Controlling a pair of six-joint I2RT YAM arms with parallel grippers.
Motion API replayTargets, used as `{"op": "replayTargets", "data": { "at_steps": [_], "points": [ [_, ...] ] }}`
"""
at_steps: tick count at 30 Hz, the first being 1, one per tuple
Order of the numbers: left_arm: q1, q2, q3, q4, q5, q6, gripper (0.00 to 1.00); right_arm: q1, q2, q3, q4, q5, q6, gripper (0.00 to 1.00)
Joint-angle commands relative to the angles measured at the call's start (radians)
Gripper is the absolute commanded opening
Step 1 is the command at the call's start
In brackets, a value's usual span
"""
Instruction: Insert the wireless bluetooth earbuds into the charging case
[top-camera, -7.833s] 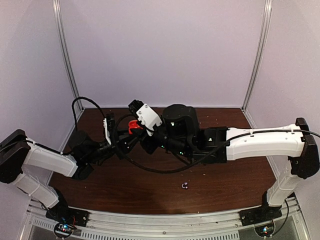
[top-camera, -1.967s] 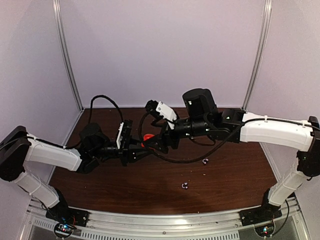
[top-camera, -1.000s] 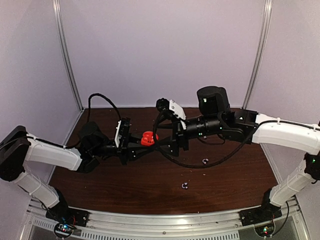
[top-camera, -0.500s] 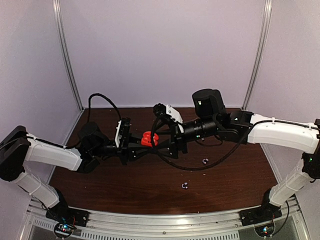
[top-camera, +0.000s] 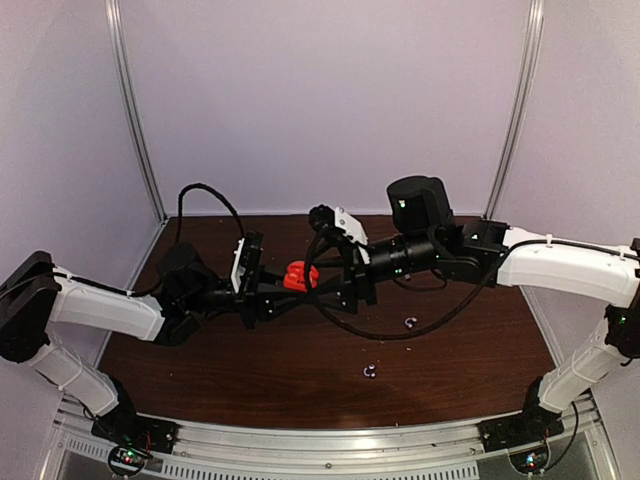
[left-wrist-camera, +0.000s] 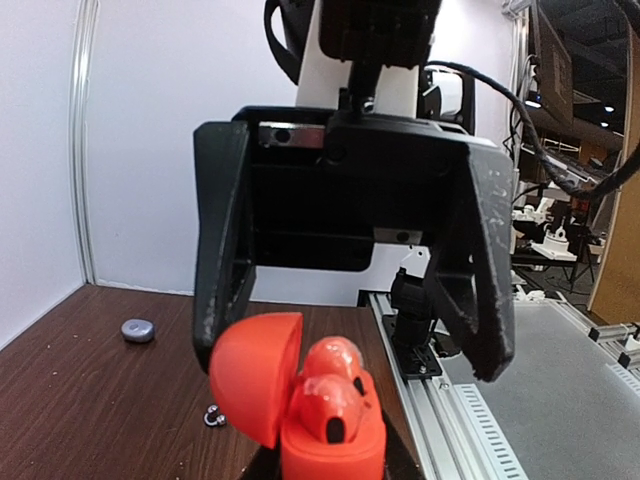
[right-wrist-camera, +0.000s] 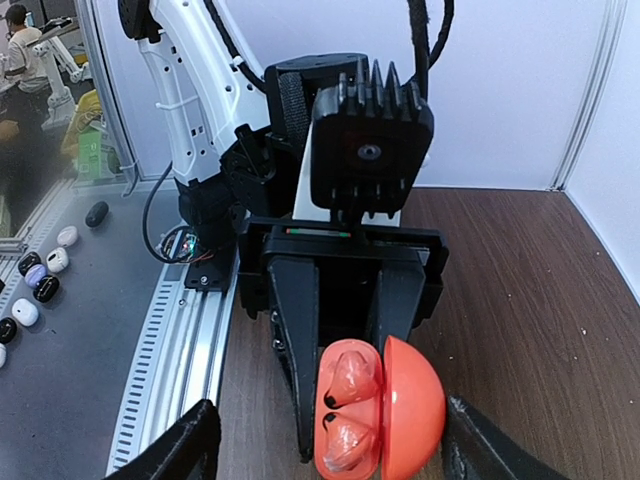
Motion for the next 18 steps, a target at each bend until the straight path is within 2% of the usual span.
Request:
{"op": "replayTargets", "data": {
  "at_steps": [1, 10, 18],
  "points": [
    [0.025, 0.007, 0.037, 0.019, -0.092, -0.032, 0.00, 0.035, -0.046, -0.008, -0.036, -0.064, -0.016, 0.75],
    [0.039, 0.000, 0.034, 0.007, -0.120, -0.041, 0.00, 0.046, -0.054, 0.002, -0.085, -0.078, -0.044, 0.71],
    [0.039, -0.005, 0.025, 0.018, -0.066, -0.003, 0.00, 0.032, -0.100, -0.019, -0.016, -0.011, 0.003, 0.66]
  ]
}}
